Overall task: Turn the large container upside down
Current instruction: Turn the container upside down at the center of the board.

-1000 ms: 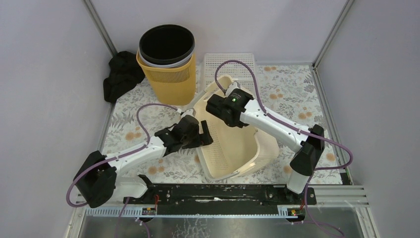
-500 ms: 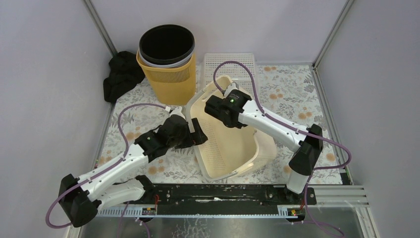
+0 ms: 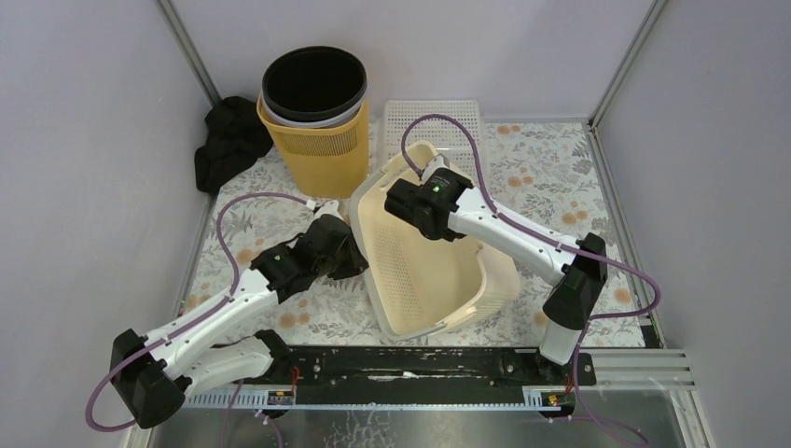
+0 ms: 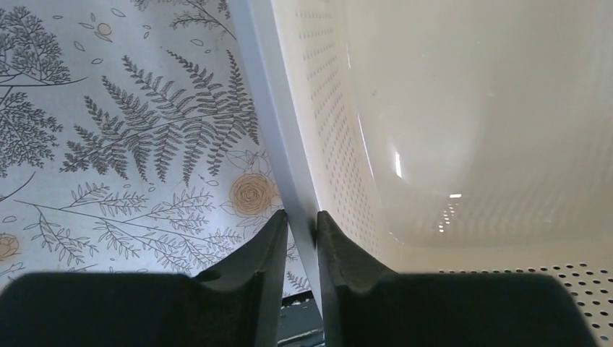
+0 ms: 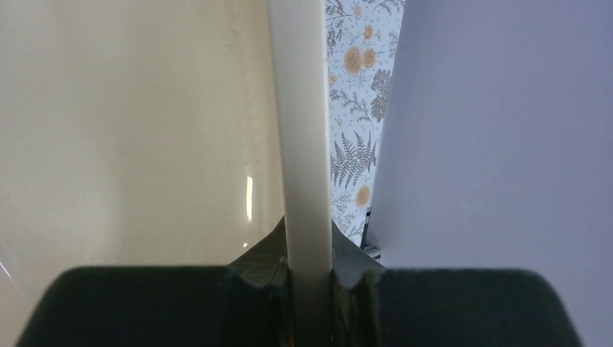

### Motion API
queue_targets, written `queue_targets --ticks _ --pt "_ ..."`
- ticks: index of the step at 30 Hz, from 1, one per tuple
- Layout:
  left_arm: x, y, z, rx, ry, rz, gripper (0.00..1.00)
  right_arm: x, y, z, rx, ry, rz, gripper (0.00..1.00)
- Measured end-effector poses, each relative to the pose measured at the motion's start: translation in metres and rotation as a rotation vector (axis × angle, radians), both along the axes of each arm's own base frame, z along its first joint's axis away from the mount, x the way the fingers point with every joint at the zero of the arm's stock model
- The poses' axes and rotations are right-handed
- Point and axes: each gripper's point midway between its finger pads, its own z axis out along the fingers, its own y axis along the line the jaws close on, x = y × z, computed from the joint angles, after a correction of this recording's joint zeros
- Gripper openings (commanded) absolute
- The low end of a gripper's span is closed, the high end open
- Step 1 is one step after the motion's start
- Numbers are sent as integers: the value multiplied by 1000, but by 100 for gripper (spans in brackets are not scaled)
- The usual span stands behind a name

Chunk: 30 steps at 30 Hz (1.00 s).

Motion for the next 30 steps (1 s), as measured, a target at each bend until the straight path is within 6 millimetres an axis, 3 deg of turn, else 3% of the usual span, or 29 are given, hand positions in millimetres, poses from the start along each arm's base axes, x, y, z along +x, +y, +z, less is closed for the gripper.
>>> queue_targets --ticks 16,25,30 --pt "10 -7 -22 -10 7 28 22 0 10 9 29 -14 28 31" --pt "13 -14 -41 -23 20 24 22 -4 24 16 70 2 79 37" --pt "13 -15 -57 -14 44 29 24 -11 40 22 185 10 123 38"
